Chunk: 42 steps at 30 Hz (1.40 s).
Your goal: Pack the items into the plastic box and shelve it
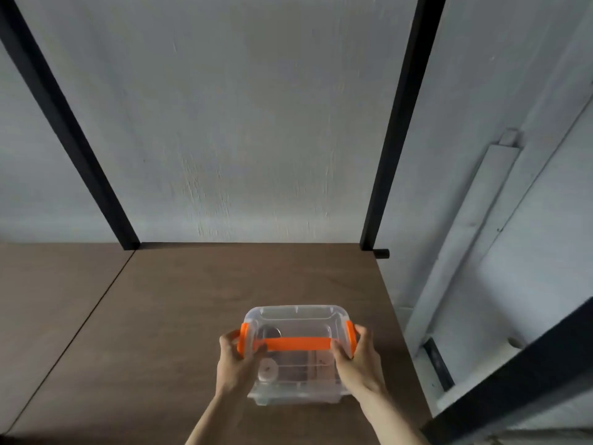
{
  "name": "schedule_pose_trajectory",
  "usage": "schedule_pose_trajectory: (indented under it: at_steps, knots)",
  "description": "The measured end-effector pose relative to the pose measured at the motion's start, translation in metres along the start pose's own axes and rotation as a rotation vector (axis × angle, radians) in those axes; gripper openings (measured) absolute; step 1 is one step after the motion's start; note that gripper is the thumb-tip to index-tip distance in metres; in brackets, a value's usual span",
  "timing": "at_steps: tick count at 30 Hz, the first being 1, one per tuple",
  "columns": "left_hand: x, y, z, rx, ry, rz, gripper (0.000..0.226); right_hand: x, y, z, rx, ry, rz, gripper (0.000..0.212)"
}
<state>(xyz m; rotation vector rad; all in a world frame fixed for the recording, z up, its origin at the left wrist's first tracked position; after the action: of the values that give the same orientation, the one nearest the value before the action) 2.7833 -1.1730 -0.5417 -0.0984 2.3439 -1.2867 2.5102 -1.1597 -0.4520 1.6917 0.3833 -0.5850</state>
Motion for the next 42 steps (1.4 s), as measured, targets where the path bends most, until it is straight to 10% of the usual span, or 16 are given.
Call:
schedule_pose_trajectory:
  at_steps: [15, 42]
  knots:
    - [-0.01, -0.025, -0.059, -0.039, 0.046, 0.107, 0.06, 0.028, -0.018, -0.003, -0.022, 0.033, -0.189, 0.065]
    - [-0.06, -0.006, -0.262, 0.426, -0.047, 1.063, 0.061, -0.068, -0.011, -0.171, -0.401, 0.273, -0.634, 0.053]
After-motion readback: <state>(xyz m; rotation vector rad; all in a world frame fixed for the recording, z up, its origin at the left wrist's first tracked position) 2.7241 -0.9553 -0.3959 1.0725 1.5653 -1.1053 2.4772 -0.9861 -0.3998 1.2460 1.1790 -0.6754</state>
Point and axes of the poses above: each hand's wrist, its own z-axis towards the middle knuckle, its own x-axis out of the palm, y = z × x, the point moved 6 cm from there along z, towards the middle knuckle, and after that the axes turned 10 degrees about -x, right-handed, at the moved point
